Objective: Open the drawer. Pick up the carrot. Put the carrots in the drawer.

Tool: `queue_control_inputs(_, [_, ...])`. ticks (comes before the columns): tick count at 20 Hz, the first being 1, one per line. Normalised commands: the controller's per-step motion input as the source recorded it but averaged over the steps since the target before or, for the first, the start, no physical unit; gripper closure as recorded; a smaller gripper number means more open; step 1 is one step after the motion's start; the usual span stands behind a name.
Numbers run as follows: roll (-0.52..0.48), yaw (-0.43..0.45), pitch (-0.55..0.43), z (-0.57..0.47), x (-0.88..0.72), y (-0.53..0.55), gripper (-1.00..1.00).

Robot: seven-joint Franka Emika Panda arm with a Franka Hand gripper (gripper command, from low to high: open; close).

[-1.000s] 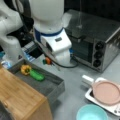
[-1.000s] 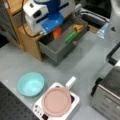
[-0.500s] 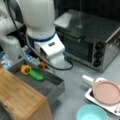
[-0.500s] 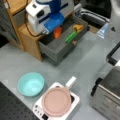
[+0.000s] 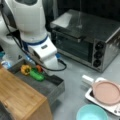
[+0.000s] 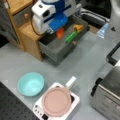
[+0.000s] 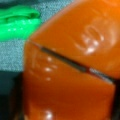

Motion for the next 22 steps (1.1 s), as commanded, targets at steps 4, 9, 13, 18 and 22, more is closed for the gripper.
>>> queue_control_inputs(4, [-0.004,0.190,-0.195,-0.23,-0.15,-0.10,1.00])
queue_control_inputs(9, [0.011,0.171,-0.176,-0.19,-0.01,-0.06,1.00])
queue_control_inputs(13, [0.034,0.146,-0.138,-0.12,0.04,-0.02,1.00])
queue_control_inputs(18, [0.076,0.156,-0.116,-0.13,0.11,0.00,1.00])
queue_control_inputs(22, [0.099,0.151,-0.098,-0.10,0.18,-0.02,1.00])
